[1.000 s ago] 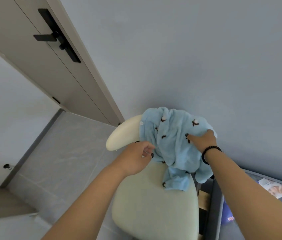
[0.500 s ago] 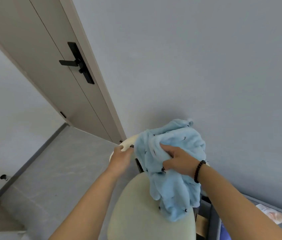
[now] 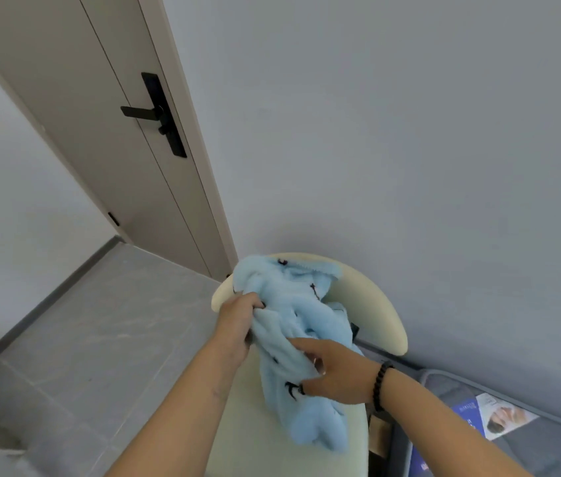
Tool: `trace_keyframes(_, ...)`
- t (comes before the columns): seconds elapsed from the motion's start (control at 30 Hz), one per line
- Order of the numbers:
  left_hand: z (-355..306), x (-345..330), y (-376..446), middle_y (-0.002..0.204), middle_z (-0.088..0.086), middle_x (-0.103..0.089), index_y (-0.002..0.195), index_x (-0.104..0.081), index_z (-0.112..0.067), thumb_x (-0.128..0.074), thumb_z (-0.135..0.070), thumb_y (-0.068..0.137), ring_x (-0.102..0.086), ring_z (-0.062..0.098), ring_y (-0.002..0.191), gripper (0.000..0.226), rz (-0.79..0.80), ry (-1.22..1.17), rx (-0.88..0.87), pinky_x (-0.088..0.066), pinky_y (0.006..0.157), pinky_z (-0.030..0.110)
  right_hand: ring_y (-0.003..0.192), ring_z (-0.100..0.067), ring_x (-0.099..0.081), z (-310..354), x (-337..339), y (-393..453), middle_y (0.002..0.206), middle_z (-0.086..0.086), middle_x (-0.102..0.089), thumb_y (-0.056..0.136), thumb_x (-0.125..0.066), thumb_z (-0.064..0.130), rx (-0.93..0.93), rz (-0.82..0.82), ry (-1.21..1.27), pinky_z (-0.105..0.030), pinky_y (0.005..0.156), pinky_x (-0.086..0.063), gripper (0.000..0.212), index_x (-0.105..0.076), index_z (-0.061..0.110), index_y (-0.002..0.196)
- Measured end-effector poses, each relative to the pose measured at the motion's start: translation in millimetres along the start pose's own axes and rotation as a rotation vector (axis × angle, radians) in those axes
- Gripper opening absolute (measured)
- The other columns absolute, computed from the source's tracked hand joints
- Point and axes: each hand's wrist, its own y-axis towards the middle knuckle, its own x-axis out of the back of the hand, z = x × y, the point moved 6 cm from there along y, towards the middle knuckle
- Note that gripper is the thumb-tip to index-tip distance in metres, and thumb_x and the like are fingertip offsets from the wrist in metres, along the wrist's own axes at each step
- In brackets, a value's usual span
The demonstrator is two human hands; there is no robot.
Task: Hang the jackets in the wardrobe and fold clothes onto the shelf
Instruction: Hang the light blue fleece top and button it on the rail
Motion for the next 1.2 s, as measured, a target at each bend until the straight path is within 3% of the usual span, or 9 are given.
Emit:
trace_keyframes(0.1,-18.0,26.3,-19.5,0.071,0.011,-0.049,0.077,-0.055,-0.008,-0.051,-0.004,0.059,-0.048,0.024,0.068,0.019,-0.043,-0.084,-0.111,-0.037,0.057,0.033,0.081,-0.001,-0.056,-7.9,17.9,2.5,0.101,0.015,-0.060,0.088,-0.061,0.020,-0.084,-0.111,-0.046,-0.021,0.088,-0.048,0.045,-0.051,0.029,0.132)
trace_keyframes(0.23,-45.7,55.2,-54.0,0.050,-0.004,-0.024,0.047,-0.026,-0.024,-0.045,-0.007,0.039,-0.023,0.014,0.047,0.027,-0.093,-0.070,-0.244,-0.018,0.049,0.025,0.087,-0.007,-0.057,16.6,44.4,16.0,0.118,0.005,-0.053,0.084,-0.068,0.021,-0.063,-0.419,0.014,-0.016,0.075,-0.049,0.060,-0.039,0.024,0.136)
trace_keyframes(0.33,-64.9,75.5,-80.3,0.048,-0.008,-0.020,0.045,-0.022,-0.026,-0.041,-0.006,0.039,-0.018,0.012,0.043,0.029,-0.076,-0.095,-0.341,-0.016,0.045,0.018,0.114,-0.019,-0.050,48.0,37.6,38.4,0.131,-0.002,-0.044,0.072,-0.077,0.027,-0.005,-0.443,0.064,-0.039,0.097,-0.048,0.085,-0.031,0.021,0.143)
trace_keyframes(0.5,-78.6,137.2,-114.4,0.048,-0.006,-0.021,0.045,-0.023,-0.024,-0.039,-0.004,0.040,-0.017,0.013,0.044,0.026,-0.087,-0.186,-0.447,-0.017,0.045,0.018,0.122,-0.027,-0.042,99.1,1.3,69.4,0.136,-0.007,-0.039,0.055,-0.086,0.046,-0.006,-0.518,0.044,-0.046,0.100,-0.043,0.095,-0.033,0.013,0.127)
trace_keyframes(0.63,-68.3,208.1,-145.9,0.047,-0.007,-0.023,0.048,-0.024,-0.022,-0.039,-0.005,0.040,-0.018,0.013,0.043,0.024,-0.165,-0.297,-0.507,-0.021,0.042,0.017,0.087,-0.015,-0.058,146.2,-53.2,85.0,0.093,0.010,-0.059,0.064,-0.081,0.044,0.082,-0.238,-0.106,-0.027,0.073,-0.051,0.054,-0.053,0.022,0.104)
trace_keyframes(0.73,-43.7,272.8,-173.3,0.052,-0.001,-0.037,0.054,-0.042,-0.012,-0.042,-0.006,0.042,-0.033,0.017,0.046,0.013,-0.267,-0.377,-0.487,-0.031,0.044,0.020,0.086,-0.014,-0.060,190.2,-112.9,88.3,0.095,0.005,-0.065,0.073,-0.075,0.031,0.199,0.006,-0.259,-0.026,0.074,-0.051,0.032,-0.060,0.022,0.100)
trace_keyframes(0.87,-3.0,359.8,-218.1,0.084,0.015,-0.060,0.096,-0.061,0.005,-0.047,-0.006,0.049,-0.054,0.030,0.075,0.051,-0.412,-0.474,-0.461,-0.045,0.065,0.038,0.089,-0.018,-0.062,253.3,-186.8,81.8,0.102,-0.002,-0.065,0.075,-0.071,0.017,0.281,0.086,-0.244,-0.031,0.074,-0.052,0.031,-0.062,0.017,0.105)
trace_keyframes(1.0,32.9,441.3,-273.8,0.099,0.012,-0.074,0.104,-0.070,-0.013,-0.054,0.000,0.074,-0.070,0.031,0.087,0.037,-0.522,-0.437,-0.490,-0.057,0.074,0.042,0.074,-0.025,-0.064,303.8,-258.8,65.6,0.085,-0.010,-0.068,0.075,-0.065,0.007,0.241,0.108,-0.019,-0.036,0.066,-0.053,0.015,-0.065,0.009,0.090)
trace_keyframes(1.2,95.5,519.8,-344.9,0.109,0.003,-0.074,0.115,-0.068,-0.021,-0.058,0.002,0.088,-0.071,0.020,0.097,0.036,-0.533,-0.216,-0.481,-0.058,0.082,0.036,0.078,-0.026,-0.066,388.3,-381.2,28.4,0.094,-0.015,-0.068,0.083,-0.058,0.005,0.209,0.280,0.387,-0.038,0.068,-0.056,0.023,-0.057,0.012,0.104)
